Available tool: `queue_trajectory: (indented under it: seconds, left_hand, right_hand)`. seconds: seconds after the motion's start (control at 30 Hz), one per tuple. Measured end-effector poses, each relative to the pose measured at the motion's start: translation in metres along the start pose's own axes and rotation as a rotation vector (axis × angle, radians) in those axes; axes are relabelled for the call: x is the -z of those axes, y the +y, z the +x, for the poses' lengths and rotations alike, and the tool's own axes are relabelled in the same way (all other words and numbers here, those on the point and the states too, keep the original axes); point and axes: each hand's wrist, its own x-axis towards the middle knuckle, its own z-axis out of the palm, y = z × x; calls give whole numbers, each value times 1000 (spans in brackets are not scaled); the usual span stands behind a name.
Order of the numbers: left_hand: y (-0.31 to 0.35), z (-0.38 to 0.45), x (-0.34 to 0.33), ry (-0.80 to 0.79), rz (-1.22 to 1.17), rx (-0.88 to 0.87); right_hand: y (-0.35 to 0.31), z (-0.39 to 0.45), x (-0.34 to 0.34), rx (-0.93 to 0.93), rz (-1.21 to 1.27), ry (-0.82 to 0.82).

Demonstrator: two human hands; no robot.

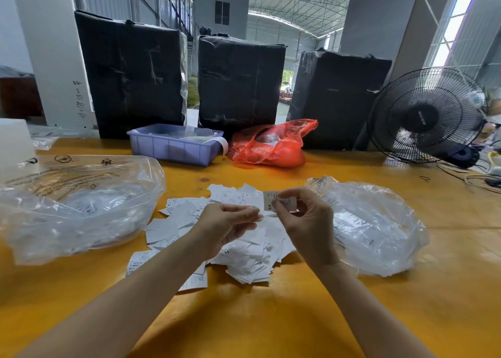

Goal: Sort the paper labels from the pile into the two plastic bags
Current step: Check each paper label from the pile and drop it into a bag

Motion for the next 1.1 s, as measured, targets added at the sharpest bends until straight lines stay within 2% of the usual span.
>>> queue_trajectory:
  seconds: [0.43,0.7,1.1]
  left_hand:
    - [0,-2,-3,-15,3,11]
    - [0,-2,-3,-8,2,18]
    - [-1,-2,-2,-24,20,5]
  right_hand:
    - [-1,-3,-1,62,-37,-5]
    - [-2,-2,0,34,15,29]
    - [-1,-3,-2,102,-75,-13]
